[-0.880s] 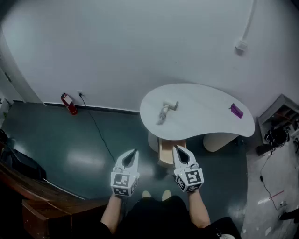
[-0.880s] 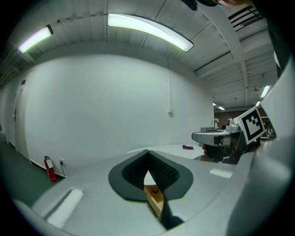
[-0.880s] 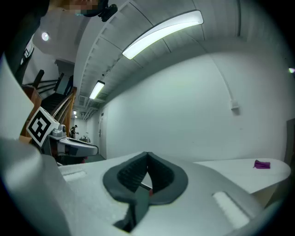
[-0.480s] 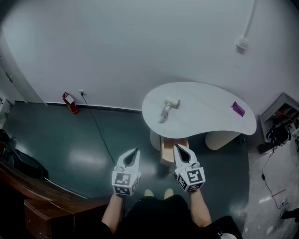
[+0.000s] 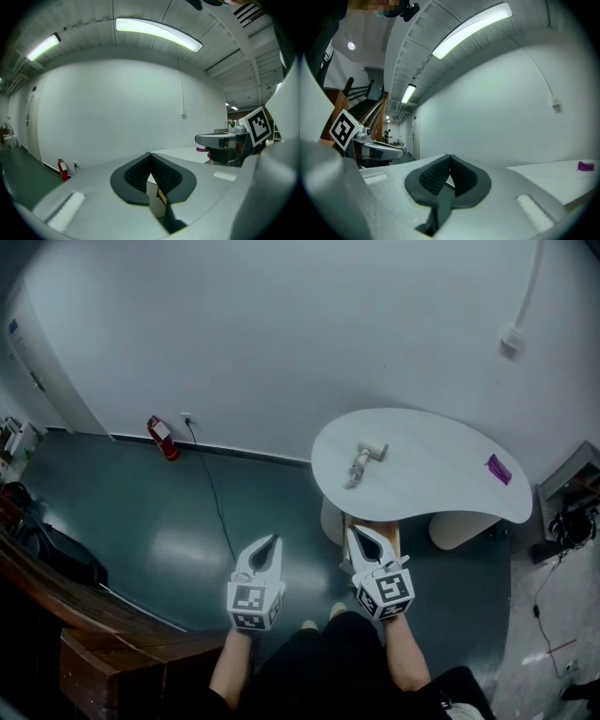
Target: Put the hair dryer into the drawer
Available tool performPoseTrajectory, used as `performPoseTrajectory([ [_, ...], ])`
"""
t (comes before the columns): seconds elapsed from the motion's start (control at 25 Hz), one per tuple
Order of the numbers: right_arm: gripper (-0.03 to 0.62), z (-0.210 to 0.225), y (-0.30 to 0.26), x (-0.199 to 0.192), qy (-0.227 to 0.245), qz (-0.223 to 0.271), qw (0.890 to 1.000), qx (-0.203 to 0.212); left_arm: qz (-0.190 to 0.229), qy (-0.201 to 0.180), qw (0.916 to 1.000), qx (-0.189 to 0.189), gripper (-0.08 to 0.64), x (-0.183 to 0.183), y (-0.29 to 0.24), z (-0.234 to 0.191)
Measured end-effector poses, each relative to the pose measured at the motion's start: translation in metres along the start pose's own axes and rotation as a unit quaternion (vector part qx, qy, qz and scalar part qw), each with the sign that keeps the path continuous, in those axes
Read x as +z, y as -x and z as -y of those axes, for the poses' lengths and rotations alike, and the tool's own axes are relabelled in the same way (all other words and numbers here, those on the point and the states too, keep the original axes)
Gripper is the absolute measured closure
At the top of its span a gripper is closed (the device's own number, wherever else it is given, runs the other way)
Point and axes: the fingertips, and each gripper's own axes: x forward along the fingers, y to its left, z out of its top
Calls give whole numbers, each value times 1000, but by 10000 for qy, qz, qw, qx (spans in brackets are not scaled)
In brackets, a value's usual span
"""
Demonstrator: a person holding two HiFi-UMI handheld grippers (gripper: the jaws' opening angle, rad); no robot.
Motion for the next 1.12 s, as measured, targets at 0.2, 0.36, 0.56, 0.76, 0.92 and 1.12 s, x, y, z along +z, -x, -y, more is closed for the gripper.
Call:
performPoseTrajectory([
  [0.2,589,-20,-44,0,63,-6,9996,291,44,122,9994,331,554,-4,1,-44],
  [0.36,589,-24,-86,-1,35,9,9987,517,45,133,9988,474,554,-3,-17,-73],
  [0.56,589,-11,-153,-7,-67,-43,9973,725,-71,178,9979,614,554,-4,-62,-115],
  [0.76,589,10,-229,-6,-106,-119,9955,931,-109,224,9968,758,554,6,-120,-161],
  [0.92,589,25,-287,-5,-109,-191,9939,1082,-48,285,9957,884,554,20,-162,-198],
  [1.12,589,45,-344,-8,-143,-231,9926,1180,-128,364,9949,937,554,27,-210,-228],
])
